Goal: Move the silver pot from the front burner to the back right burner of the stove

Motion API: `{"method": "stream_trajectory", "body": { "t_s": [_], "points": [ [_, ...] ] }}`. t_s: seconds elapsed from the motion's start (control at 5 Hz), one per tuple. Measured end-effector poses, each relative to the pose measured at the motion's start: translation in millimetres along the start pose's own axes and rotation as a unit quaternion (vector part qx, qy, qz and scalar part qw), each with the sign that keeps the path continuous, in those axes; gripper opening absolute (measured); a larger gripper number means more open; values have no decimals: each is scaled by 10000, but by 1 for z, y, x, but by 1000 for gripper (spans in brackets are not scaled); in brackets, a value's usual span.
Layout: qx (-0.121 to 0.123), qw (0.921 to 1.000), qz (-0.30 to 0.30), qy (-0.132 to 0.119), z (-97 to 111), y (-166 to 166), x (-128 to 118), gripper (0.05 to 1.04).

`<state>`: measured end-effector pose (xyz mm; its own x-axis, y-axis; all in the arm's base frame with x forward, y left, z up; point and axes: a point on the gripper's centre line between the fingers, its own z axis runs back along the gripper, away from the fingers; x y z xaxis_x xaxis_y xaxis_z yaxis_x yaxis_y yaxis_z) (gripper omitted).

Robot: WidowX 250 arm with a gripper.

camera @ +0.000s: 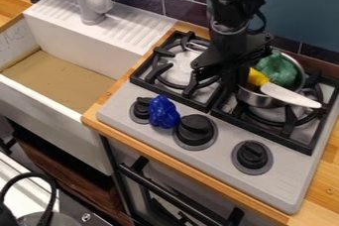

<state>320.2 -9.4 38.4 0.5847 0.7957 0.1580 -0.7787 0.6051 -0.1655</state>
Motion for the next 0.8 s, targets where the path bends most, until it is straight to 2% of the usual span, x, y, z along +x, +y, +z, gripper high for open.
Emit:
{"method": "stream_trajectory", "body": {
  "t_s": [0.2,0.4,0.6,0.8],
  "points": [
    [79,9999,103,-83,-8,-4,10,55],
    [135,9997,204,-64,-10,-8,18,55],
    [199,9995,210,-156,-11,-8,18,71],
    [294,9993,226,-75,-11,-5,16,213]
  ]
}}
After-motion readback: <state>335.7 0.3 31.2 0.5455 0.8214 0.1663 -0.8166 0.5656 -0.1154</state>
